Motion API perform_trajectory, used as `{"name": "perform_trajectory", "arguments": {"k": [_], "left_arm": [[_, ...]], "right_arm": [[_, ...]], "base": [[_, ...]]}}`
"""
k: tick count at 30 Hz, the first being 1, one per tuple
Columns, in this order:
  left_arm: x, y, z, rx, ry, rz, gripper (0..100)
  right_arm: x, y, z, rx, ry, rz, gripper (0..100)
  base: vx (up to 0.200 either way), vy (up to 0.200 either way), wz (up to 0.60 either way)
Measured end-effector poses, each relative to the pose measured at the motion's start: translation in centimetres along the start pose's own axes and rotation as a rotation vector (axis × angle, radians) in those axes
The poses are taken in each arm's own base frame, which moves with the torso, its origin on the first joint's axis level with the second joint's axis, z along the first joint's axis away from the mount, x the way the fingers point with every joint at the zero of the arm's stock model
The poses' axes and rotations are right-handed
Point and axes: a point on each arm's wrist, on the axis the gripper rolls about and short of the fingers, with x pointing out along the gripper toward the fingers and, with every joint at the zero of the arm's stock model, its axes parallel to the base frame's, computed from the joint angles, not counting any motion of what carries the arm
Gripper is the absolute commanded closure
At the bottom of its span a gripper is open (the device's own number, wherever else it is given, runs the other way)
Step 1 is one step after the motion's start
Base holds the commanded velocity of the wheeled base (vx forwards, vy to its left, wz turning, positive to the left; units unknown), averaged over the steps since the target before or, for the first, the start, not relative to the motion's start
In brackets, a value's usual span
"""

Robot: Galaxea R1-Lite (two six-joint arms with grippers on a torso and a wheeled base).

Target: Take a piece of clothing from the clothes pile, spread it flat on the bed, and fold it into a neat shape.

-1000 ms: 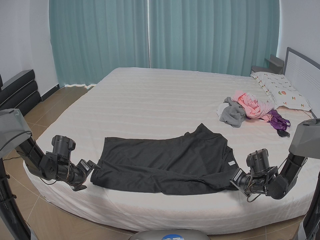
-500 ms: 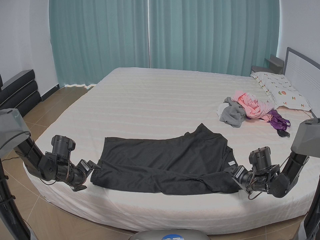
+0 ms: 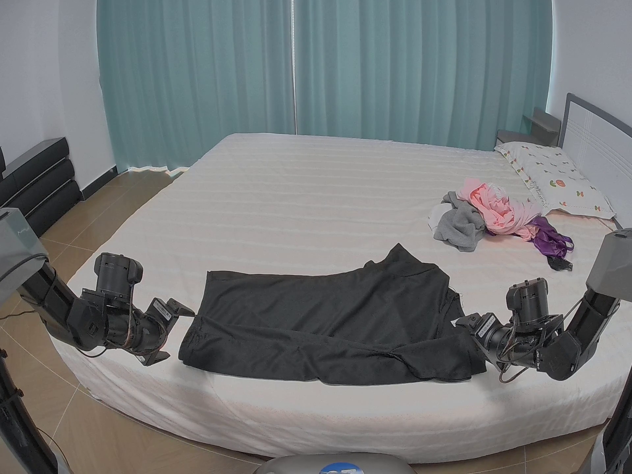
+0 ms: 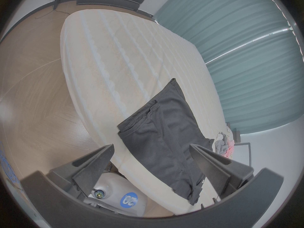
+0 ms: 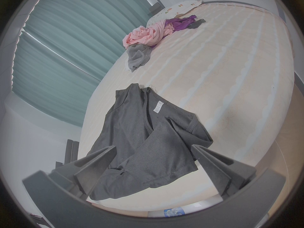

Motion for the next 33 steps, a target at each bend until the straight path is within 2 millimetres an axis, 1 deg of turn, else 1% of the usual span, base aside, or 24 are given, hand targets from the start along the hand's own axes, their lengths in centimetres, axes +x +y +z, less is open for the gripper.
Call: {"name": "perform_trajectory", "arguments": {"k": [3,9,17,22,26,33], "left_arm": [[-0.1,-0.3,0.2,-0.039,0.002,-0.019,0],[-0.2,-0.5,0.5,-0.045,0.015,-0.036,0],[-0.2,-0.1,0.3,0.007,0.025,-0.021,0],[-0.1,0.1,0.3,0.122,0.027,-0.014,0],[1.0,0.0,0.7,0.202,0.024,-0.001,0],[4.5,-1.1,2.1,0.27,0.009,-0.006,0]], "right_arm": [[0.1,0.0,0.0,0.0,0.001,-0.002,0],[0.1,-0.1,-0.1,-0.019,0.014,0.001,0],[0.2,-0.2,-0.2,-0.06,0.054,0.02,0],[0.3,-0.3,-0.2,-0.086,0.063,0.022,0],[0.4,-0.4,-0.2,-0.115,0.083,0.033,0],[0.6,-0.9,0.3,-0.169,0.118,0.053,0]], "base": [[0.2,0.0,0.0],[0.2,0.0,0.0],[0.0,0.0,0.0],[0.0,0.0,0.0],[0.0,0.0,0.0],[0.0,0.0,0.0]]}}
